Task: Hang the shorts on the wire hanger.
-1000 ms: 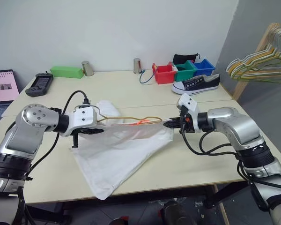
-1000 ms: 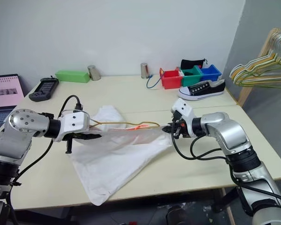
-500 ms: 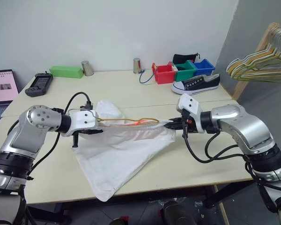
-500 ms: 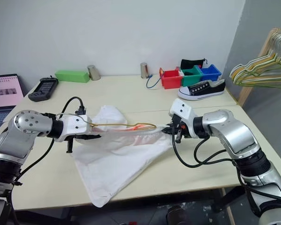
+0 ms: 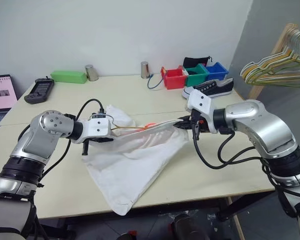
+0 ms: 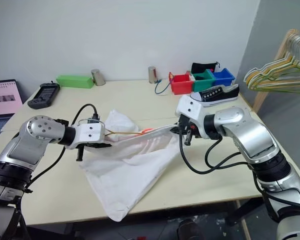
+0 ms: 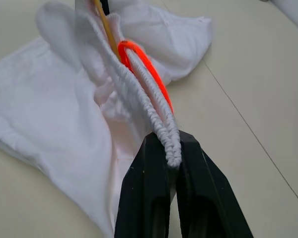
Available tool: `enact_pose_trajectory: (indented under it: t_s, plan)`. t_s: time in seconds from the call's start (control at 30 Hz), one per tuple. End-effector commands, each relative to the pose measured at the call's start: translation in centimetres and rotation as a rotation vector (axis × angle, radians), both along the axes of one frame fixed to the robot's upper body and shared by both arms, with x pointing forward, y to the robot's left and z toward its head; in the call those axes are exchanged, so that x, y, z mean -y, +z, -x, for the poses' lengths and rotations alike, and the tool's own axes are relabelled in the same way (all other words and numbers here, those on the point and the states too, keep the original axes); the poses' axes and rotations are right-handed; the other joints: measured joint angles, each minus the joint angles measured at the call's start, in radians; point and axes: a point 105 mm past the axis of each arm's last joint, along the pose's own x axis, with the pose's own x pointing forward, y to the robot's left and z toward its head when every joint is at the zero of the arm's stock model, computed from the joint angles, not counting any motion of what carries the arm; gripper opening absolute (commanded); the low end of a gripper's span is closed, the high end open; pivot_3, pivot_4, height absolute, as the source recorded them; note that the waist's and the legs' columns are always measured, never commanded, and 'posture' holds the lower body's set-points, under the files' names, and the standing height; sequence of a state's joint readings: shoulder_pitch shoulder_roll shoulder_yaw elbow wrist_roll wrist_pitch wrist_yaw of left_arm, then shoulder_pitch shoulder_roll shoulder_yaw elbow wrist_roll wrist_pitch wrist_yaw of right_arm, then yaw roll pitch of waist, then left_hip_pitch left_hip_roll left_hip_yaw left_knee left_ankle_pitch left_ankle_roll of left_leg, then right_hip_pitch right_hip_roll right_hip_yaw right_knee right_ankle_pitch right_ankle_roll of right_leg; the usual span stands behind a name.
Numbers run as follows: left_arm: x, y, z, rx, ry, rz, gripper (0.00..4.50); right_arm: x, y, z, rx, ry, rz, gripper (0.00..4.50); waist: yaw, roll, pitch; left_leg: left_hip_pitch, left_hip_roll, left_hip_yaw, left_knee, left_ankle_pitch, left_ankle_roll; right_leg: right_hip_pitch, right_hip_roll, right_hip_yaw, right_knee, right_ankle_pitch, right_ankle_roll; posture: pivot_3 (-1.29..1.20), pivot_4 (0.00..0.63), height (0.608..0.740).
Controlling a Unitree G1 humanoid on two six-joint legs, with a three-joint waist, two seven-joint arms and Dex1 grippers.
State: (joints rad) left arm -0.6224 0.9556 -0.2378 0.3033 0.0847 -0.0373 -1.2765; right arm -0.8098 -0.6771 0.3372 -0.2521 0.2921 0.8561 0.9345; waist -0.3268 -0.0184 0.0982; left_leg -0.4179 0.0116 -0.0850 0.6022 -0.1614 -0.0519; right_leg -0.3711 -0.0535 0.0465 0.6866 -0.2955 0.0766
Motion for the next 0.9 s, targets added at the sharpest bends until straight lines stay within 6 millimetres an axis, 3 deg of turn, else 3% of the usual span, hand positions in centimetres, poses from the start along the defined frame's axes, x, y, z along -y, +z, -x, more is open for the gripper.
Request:
enact_pose_trajectory:
  t_s: [0.03, 0.2, 0.3, 0.47, 0.63, 0.73, 0.9]
  plan:
    - [-1.2, 0.5, -0.5, 0.032, 0.035, -0.051, 0.0, -0.6, 3.1, -0.3, 0.126, 0.01, -0.018, 0.02, -0.004, 0.0, 0.0, 0.0, 0.0, 0.0, 0.0, 0.0, 0.0, 0.0, 0.0, 0.0, 0.0, 0.0, 0.0, -0.28, 0.03, 0.74]
    - [1.2, 1.1, -2.0, 0.099, 0.019, -0.006, 0.0, -4.6, 5.3, 1.0, 0.162, 0.106, -0.098, 0.02, -0.017, 0.0, 0.0, 0.001, 0.0, -0.001, 0.0, 0.0, 0.0, 0.0, 0.0, 0.0, 0.002, 0.0, 0.0, -0.28, 0.031, 0.74]
    - [3.2, 1.8, -3.2, 0.141, 0.023, 0.04, 0.0, -6.3, 4.9, 1.8, 0.154, 0.149, -0.105, 0.02, -0.012, 0.0, 0.0, 0.001, 0.0, -0.001, 0.0, 0.0, 0.0, 0.0, 0.0, -0.001, 0.002, 0.0, 0.0, -0.28, 0.031, 0.74]
    - [6.1, 2.4, -4.3, 0.184, 0.021, 0.097, 0.0, -6.4, 2.6, 0.9, 0.19, 0.12, -0.013, 0.02, -0.004, 0.0, 0.0, 0.0, -0.001, -0.001, 0.0, 0.0, 0.0, 0.0, 0.0, -0.001, 0.001, 0.0, 0.001, -0.3, 0.037, 0.74]
    - [8.7, 2.2, -3.5, 0.157, -0.021, 0.151, 0.0, -5.7, 1.8, -0.9, 0.256, 0.059, 0.058, 0.02, -0.008, 0.0, 0.0, -0.001, -0.001, -0.001, 0.0, 0.0, 0.0, 0.0, 0.0, 0.0, 0.0, 0.0, 0.001, -0.31, 0.037, 0.74]
    - [9.0, 1.5, -2.6, 0.127, -0.045, 0.139, 0.0, -5.1, 2.0, -1.6, 0.269, 0.027, 0.061, 0.75, -0.022, 0.0, 0.0, 0.0, -0.001, -0.001, 0.0, 0.0, 0.0, -0.001, 0.0, 0.0, 0.001, 0.0, 0.001, -0.31, 0.035, 0.74]
    - [8.0, 0.8, -2.3, 0.119, -0.019, 0.122, 0.0, -4.0, 3.2, -1.0, 0.27, 0.039, 0.044, 1.99, -0.035, 0.0, 0.0, 0.0, -0.001, -0.002, 0.0, 0.0, 0.0, 0.0, 0.0, 0.0, 0.002, 0.0, 0.001, -0.3, 0.033, 0.74]
